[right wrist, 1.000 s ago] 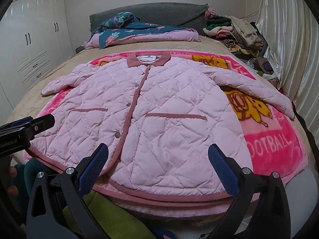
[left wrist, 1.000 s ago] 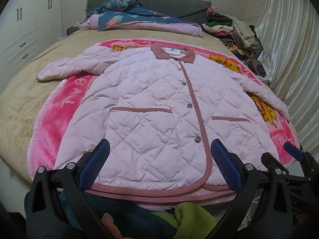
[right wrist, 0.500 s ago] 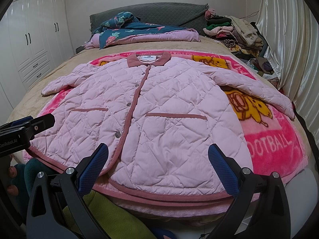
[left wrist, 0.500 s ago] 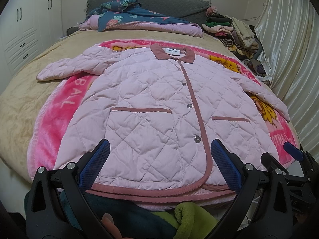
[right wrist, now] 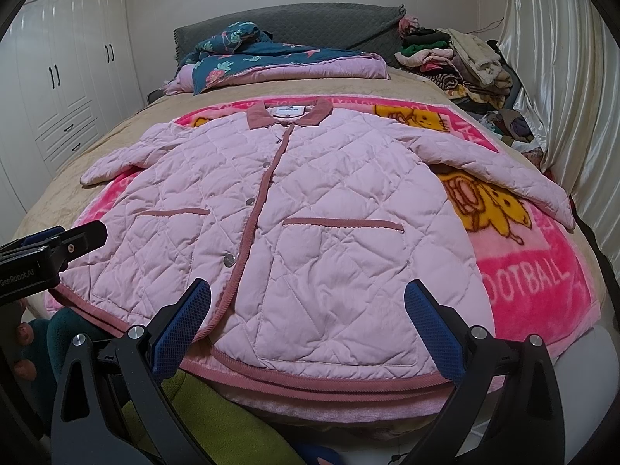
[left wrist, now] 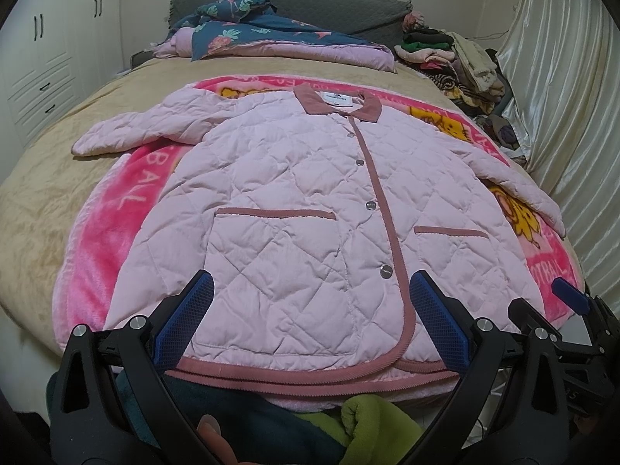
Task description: Fold large clothes
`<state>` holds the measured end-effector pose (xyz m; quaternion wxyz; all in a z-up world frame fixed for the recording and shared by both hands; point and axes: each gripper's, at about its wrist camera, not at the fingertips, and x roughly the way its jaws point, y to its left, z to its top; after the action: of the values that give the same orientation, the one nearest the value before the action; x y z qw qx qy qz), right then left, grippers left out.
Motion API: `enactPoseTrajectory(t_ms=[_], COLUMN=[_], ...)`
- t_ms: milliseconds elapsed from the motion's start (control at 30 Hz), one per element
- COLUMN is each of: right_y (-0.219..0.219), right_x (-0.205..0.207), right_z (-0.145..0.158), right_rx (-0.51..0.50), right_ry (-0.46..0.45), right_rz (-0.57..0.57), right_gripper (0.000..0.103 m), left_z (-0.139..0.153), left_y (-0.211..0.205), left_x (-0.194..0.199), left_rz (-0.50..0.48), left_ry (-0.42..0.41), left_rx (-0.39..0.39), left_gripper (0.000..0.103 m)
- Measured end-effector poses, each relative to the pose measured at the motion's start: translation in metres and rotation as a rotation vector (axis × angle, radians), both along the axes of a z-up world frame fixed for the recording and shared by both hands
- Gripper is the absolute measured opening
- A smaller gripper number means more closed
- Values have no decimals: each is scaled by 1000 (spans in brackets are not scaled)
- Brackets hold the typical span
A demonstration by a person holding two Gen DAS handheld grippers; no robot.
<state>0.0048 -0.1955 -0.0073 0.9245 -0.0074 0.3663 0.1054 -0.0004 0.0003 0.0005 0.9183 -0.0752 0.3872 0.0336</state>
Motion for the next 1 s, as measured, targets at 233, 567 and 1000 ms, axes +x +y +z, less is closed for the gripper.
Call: enactPoseTrajectory(t_ms=[233,567,1000], right_y=[0,-1,-2], right_x=[1,5,15], right_z=[-1,-2,-7], right_rx=[1,3,22], right_ry=[2,5,20], right_rz=[0,0,9], right_gripper=[99,99,99], left_z=[0,0,-11], left_y=[0,0,7], left_x=[0,0,12], left_rz=[-1,-3,1], left_ry=[1,3,14], left_rx=[0,1,3], left_gripper=[95,95,95])
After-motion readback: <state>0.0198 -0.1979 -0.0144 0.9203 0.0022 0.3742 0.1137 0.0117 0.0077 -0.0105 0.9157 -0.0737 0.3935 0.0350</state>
